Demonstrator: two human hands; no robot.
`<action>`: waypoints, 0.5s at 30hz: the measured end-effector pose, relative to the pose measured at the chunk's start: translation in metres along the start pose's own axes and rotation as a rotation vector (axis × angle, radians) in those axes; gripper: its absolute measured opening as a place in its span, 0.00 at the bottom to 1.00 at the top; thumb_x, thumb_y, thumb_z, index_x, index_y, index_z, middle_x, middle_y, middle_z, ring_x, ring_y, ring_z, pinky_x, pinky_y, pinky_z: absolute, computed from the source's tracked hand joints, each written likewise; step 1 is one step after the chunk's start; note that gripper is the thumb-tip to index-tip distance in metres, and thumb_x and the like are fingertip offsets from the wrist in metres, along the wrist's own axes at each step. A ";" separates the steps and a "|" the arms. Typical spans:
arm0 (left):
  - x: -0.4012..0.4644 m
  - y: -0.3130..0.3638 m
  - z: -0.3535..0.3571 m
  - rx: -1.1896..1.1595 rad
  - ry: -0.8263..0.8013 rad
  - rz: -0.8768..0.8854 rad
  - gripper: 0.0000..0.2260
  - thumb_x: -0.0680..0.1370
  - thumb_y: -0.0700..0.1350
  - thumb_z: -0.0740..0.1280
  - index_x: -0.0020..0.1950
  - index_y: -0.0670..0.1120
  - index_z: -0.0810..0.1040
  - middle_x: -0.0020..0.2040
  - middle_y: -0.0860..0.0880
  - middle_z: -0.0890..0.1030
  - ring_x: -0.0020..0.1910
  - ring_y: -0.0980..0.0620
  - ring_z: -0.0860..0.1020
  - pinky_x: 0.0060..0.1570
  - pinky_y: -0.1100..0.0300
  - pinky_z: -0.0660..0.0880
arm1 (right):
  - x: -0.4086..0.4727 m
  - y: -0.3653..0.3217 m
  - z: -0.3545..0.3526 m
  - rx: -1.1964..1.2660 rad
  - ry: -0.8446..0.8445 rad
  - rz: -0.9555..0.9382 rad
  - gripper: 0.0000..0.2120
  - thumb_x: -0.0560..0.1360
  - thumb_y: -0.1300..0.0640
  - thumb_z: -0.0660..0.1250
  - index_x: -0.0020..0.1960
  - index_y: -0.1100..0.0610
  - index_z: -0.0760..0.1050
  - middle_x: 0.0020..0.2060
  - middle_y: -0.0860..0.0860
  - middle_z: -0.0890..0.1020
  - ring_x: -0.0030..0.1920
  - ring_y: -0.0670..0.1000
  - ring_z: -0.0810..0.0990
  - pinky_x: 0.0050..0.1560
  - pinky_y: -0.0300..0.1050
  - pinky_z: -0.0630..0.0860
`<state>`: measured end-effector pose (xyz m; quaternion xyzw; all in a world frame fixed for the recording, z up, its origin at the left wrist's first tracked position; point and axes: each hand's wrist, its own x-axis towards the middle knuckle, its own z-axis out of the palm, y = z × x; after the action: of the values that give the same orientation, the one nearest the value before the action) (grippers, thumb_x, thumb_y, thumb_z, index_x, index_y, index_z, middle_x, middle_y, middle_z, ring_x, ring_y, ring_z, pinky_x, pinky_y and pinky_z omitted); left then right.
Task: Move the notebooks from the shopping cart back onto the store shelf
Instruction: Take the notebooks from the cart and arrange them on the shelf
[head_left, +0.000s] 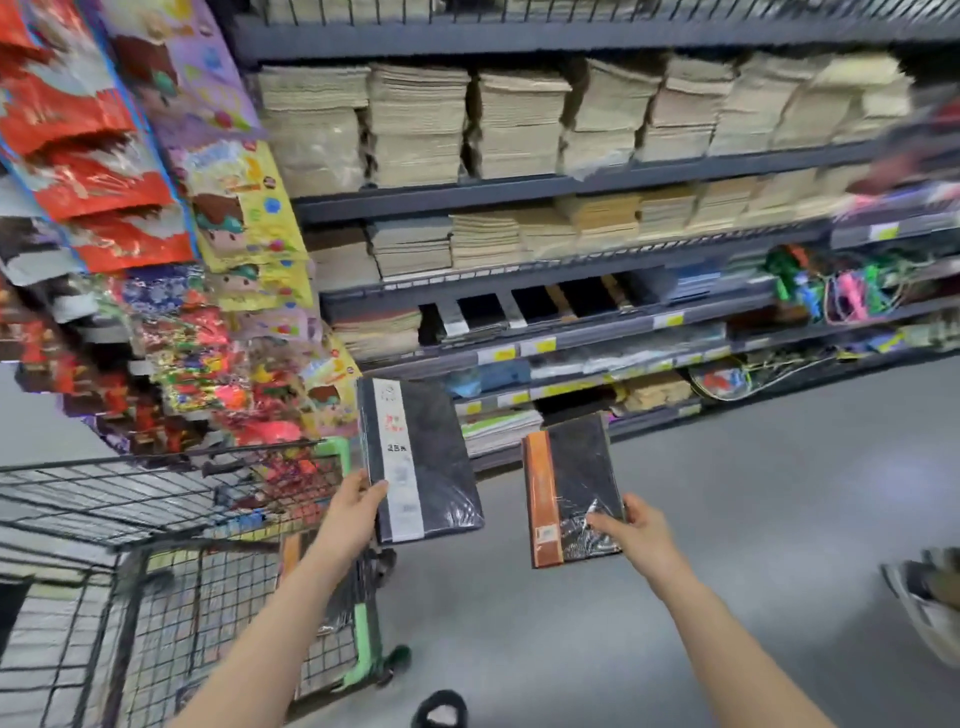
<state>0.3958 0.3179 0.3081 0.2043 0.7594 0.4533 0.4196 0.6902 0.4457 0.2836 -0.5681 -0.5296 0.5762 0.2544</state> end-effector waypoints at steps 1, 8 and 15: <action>0.006 0.003 0.012 0.012 -0.014 0.012 0.13 0.80 0.43 0.60 0.64 0.44 0.69 0.63 0.49 0.74 0.56 0.51 0.73 0.56 0.58 0.69 | 0.009 0.002 -0.009 0.017 0.007 0.001 0.10 0.69 0.71 0.69 0.46 0.60 0.76 0.40 0.57 0.81 0.38 0.54 0.77 0.38 0.35 0.75; 0.070 0.016 0.083 -0.013 -0.053 0.021 0.04 0.79 0.39 0.62 0.51 0.46 0.74 0.54 0.42 0.79 0.50 0.47 0.78 0.55 0.53 0.72 | 0.077 -0.001 -0.065 0.006 0.035 0.045 0.10 0.69 0.68 0.70 0.49 0.63 0.77 0.38 0.54 0.82 0.30 0.42 0.80 0.33 0.33 0.76; 0.156 0.060 0.165 -0.021 -0.098 -0.025 0.06 0.79 0.38 0.61 0.55 0.42 0.71 0.51 0.39 0.79 0.39 0.53 0.76 0.37 0.64 0.73 | 0.168 -0.018 -0.116 0.047 0.069 0.072 0.09 0.70 0.68 0.70 0.50 0.67 0.75 0.41 0.59 0.82 0.39 0.54 0.80 0.42 0.45 0.78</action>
<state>0.4398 0.5411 0.2497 0.2122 0.7358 0.4452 0.4641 0.7540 0.6388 0.2591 -0.6003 -0.4860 0.5774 0.2647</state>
